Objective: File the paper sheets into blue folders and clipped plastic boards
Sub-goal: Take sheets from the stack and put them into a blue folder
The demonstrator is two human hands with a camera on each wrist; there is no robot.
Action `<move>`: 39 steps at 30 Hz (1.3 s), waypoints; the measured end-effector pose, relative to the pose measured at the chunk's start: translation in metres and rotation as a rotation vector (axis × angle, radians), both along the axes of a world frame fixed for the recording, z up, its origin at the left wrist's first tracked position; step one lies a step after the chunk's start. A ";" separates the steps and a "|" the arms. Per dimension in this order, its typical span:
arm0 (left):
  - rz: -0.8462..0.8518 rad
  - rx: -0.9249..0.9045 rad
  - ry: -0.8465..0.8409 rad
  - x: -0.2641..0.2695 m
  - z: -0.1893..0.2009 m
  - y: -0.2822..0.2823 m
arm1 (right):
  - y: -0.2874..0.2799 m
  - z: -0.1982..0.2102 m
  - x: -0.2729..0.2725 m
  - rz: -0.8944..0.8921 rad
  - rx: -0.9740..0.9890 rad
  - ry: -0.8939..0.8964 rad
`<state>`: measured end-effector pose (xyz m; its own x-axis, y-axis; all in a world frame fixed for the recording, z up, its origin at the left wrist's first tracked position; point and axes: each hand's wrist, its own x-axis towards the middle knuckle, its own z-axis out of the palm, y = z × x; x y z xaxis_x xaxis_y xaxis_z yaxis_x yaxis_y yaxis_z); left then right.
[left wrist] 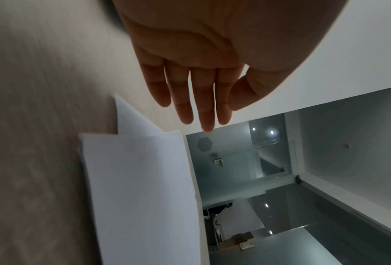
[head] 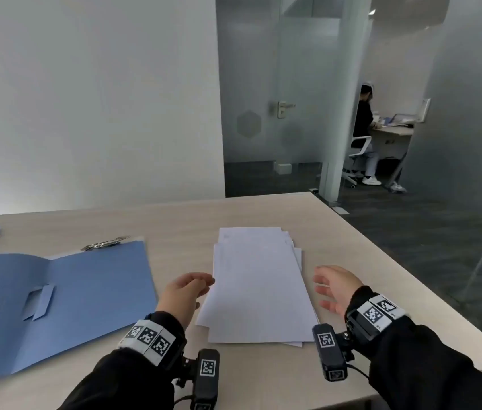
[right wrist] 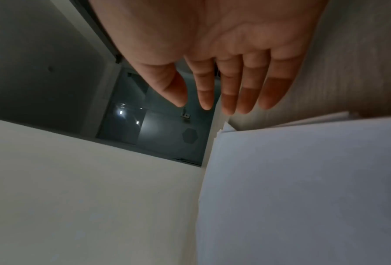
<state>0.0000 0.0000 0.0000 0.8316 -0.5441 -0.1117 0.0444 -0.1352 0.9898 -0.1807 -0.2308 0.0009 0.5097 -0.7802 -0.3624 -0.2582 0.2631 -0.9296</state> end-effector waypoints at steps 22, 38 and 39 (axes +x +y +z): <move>-0.372 0.790 -0.387 0.026 -0.033 -0.051 | -0.037 -0.024 0.010 0.116 0.022 0.165; -0.394 0.787 -0.401 0.026 -0.033 -0.049 | -0.047 -0.041 0.007 0.196 -0.020 0.108; -0.380 0.768 -0.391 0.027 -0.033 -0.049 | -0.046 -0.041 0.006 0.187 -0.024 0.091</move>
